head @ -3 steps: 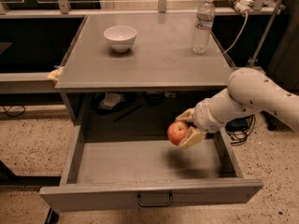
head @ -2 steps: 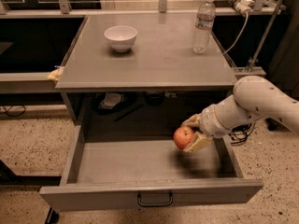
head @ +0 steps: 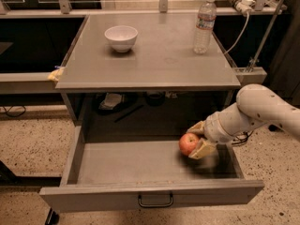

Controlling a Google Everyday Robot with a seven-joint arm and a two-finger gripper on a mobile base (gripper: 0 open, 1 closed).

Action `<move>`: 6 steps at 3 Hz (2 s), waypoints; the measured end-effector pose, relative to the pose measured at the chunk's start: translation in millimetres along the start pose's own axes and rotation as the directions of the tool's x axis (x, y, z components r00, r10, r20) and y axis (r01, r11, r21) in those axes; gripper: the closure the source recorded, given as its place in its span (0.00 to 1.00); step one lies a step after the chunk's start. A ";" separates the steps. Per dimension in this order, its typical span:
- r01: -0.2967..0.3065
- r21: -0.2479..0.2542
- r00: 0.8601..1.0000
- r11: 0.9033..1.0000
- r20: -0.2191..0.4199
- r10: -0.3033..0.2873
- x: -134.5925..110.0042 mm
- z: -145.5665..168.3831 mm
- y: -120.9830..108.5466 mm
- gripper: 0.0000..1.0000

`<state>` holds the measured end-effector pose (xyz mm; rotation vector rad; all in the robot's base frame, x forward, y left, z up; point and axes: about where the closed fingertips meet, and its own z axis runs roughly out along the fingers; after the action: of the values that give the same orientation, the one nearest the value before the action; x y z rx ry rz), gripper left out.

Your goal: Place apple into top drawer

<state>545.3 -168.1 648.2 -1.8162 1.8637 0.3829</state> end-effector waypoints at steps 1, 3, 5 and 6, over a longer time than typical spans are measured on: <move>-0.012 -0.016 1.000 1.000 0.017 0.013 10.5 10.3 -2.1 1.00; -0.013 -0.033 0.999 0.999 0.041 0.015 15.5 20.6 -4.4 0.82; -0.013 -0.033 0.999 0.999 0.041 0.015 15.5 20.6 -4.3 0.36; -0.013 -0.033 0.999 0.999 0.041 0.015 15.5 20.7 -4.3 0.13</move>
Offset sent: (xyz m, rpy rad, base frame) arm 0.0147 -0.0045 -0.0394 0.0747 0.0444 0.0217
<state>553.2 -170.5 623.3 -1.8040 1.8533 0.4551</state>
